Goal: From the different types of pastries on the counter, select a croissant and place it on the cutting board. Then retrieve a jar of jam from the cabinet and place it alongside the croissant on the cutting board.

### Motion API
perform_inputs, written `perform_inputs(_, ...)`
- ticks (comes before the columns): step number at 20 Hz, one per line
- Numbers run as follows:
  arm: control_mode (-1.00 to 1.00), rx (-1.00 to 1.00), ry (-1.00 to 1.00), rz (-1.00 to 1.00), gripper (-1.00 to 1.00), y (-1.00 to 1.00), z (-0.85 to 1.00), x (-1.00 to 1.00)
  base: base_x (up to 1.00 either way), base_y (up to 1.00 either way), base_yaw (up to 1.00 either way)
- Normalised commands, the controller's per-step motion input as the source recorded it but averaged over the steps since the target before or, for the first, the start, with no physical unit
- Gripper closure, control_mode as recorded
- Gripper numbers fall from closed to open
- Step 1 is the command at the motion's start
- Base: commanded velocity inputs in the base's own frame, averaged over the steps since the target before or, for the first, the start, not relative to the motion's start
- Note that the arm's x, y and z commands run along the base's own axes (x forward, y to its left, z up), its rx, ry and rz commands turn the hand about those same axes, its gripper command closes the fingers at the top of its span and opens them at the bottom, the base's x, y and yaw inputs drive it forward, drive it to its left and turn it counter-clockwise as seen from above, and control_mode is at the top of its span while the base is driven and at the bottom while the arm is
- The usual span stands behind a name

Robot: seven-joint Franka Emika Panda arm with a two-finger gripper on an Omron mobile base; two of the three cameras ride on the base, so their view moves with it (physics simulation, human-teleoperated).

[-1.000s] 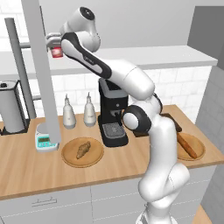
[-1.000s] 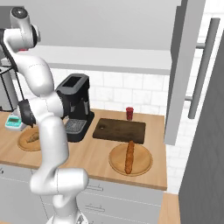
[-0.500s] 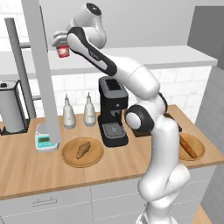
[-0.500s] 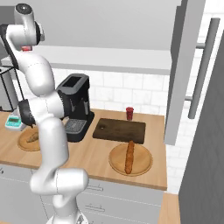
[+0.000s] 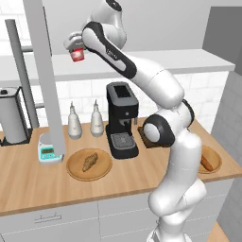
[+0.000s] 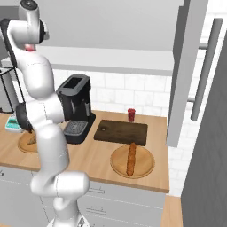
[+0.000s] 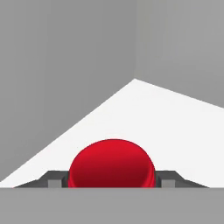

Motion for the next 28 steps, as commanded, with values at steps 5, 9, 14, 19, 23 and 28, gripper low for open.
perform_inputs(5, -1.00, 0.00, -0.14, 0.06, 1.00, -0.52, 0.00, -0.69, 0.00, 0.00, 0.00)
perform_inputs(9, -1.00, 0.00, -0.16, 0.05, 1.00, -0.68, 0.00, -0.89, 0.00, 0.00, 0.00)
perform_inputs(14, -1.00, 0.00, -0.17, 0.03, 1.00, -0.81, 0.00, -1.00, 0.00, 0.00, 0.00)
perform_inputs(19, -1.00, 0.00, -0.16, 0.02, 1.00, -0.63, -0.07, -1.00, 0.00, 0.00, 0.00)
perform_inputs(23, -1.00, 0.00, -0.13, 0.04, 1.00, -0.48, -0.22, -1.00, 0.00, 0.00, 0.00)
perform_inputs(28, -1.00, 0.01, -0.12, 0.03, 1.00, -0.52, -0.23, -1.00, 0.00, 0.00, 0.00)
